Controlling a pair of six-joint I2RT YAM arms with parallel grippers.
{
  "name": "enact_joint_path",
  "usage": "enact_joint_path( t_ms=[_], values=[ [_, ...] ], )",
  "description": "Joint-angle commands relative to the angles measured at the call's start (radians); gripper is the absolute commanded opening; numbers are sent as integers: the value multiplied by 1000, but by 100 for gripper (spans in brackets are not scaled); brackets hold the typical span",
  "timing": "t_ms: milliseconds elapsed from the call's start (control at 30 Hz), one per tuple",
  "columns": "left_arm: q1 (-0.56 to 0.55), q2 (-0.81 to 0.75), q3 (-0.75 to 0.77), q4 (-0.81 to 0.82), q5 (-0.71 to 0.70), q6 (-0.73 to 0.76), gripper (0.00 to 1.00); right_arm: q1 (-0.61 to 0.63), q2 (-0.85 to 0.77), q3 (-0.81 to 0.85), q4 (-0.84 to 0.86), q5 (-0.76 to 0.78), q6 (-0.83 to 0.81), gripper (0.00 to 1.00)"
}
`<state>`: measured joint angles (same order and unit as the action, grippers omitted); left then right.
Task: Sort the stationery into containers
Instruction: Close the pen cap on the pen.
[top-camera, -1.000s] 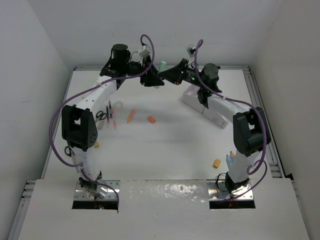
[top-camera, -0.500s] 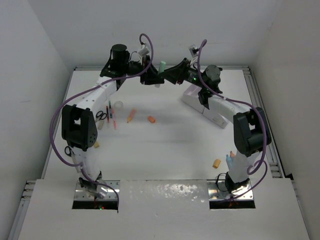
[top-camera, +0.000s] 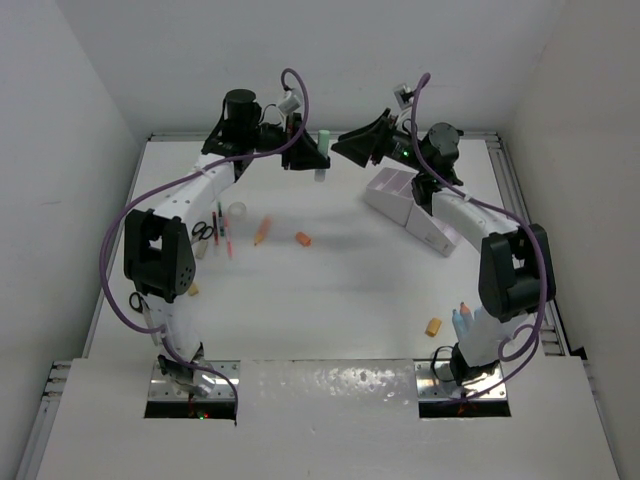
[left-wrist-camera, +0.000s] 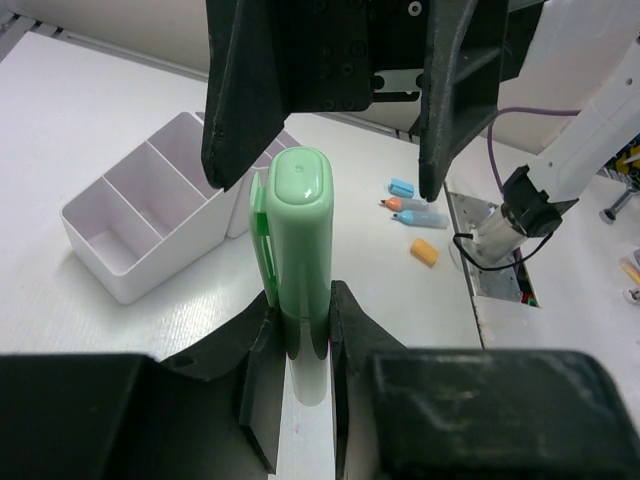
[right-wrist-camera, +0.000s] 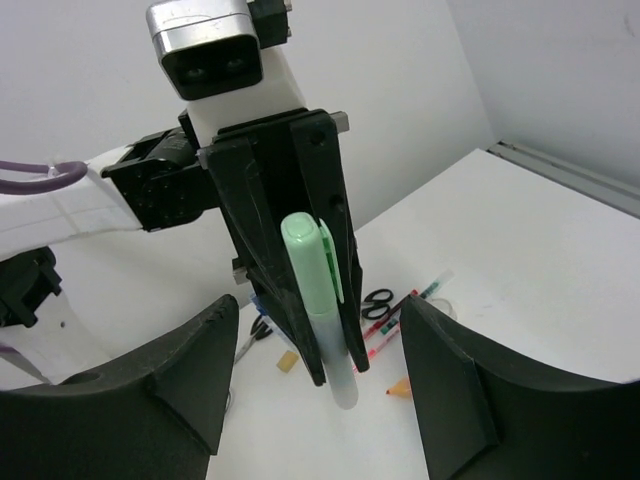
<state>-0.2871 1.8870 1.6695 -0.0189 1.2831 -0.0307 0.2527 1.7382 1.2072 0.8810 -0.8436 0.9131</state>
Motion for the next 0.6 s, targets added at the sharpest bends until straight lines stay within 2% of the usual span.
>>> enact_joint_path(
  t_ms=[0, 200, 367, 567],
  values=[
    [-9, -20, 4, 22, 21, 26, 0, 3, -25, 63, 0, -15, -42, 65],
    [-12, -23, 3, -71, 22, 95, 0, 36, 0, 167, -95, -11, -112, 64],
    [-24, -22, 15, -90, 24, 109, 0, 53, 49, 210, -123, 18, -138, 57],
    [-27, -20, 33, -87, 21, 104, 0, 65, 87, 232, -128, 5, -125, 56]
  ],
)
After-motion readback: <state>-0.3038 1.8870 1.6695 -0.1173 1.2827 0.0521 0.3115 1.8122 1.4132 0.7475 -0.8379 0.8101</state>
